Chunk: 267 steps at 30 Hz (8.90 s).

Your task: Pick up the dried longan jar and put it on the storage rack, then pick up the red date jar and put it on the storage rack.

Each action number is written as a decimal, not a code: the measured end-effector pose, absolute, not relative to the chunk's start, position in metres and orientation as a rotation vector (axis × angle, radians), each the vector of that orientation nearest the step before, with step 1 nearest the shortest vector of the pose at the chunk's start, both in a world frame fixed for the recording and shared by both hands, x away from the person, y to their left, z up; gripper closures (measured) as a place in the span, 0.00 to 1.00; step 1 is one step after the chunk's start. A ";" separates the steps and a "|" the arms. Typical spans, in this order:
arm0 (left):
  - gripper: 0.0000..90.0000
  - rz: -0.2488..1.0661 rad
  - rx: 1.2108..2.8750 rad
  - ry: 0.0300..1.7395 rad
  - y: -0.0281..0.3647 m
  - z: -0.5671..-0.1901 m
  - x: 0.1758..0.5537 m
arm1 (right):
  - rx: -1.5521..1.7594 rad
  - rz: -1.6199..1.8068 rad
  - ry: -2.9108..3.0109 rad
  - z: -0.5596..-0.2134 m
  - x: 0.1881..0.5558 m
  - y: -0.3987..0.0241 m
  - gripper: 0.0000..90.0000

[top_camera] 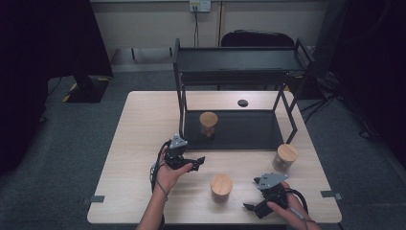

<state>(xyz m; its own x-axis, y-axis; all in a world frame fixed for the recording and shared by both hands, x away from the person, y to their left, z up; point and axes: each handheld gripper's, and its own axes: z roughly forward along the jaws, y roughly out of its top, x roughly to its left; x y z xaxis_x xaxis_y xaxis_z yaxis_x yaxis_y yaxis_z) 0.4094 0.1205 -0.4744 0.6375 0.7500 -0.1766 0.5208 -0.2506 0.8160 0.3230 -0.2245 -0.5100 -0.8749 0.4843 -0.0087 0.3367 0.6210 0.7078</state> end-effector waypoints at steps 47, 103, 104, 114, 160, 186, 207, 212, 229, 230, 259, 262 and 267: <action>0.07 0.328 1.900 1.097 0.168 -0.496 0.377 | 0.678 1.094 2.645 -0.510 0.323 -0.225 0.00; 0.02 0.419 2.049 1.156 0.192 -0.509 0.358 | 0.678 1.094 2.645 -0.510 0.323 -0.225 0.00; 0.02 0.413 2.044 1.156 0.193 -0.509 0.358 | 0.678 1.094 2.645 -0.510 0.323 -0.225 0.00; 0.00 0.465 2.116 1.122 0.188 -0.510 0.355 | 0.676 1.094 2.646 -0.510 0.323 -0.225 0.00; 0.00 0.469 2.116 1.123 0.188 -0.510 0.355 | 0.641 1.046 2.684 -0.502 0.327 -0.219 0.02; 0.00 0.468 2.115 1.124 0.188 -0.510 0.355 | 0.592 1.161 2.709 -0.489 0.333 -0.180 0.02; 0.00 0.468 2.115 1.124 0.188 -0.510 0.355 | 0.594 1.313 2.684 -0.491 0.335 -0.153 0.09; 0.00 0.468 2.116 1.124 0.188 -0.510 0.355 | 0.586 1.356 2.684 -0.492 0.334 -0.147 0.19; 0.00 0.467 2.116 1.123 0.188 -0.510 0.355 | 0.579 1.377 2.621 -0.490 0.332 -0.139 0.28; 0.00 0.467 2.116 1.122 0.188 -0.510 0.355 | 0.581 1.378 2.622 -0.490 0.332 -0.139 0.28; 0.00 0.466 2.119 1.118 0.188 -0.510 0.355 | 0.614 1.264 2.605 -0.477 0.351 -0.140 0.28; 0.00 0.466 2.119 1.118 0.188 -0.510 0.355 | 0.625 1.258 2.601 -0.476 0.354 -0.139 0.28; 0.00 0.466 2.119 1.118 0.188 -0.510 0.355 | 0.646 1.256 2.593 -0.474 0.360 -0.140 0.28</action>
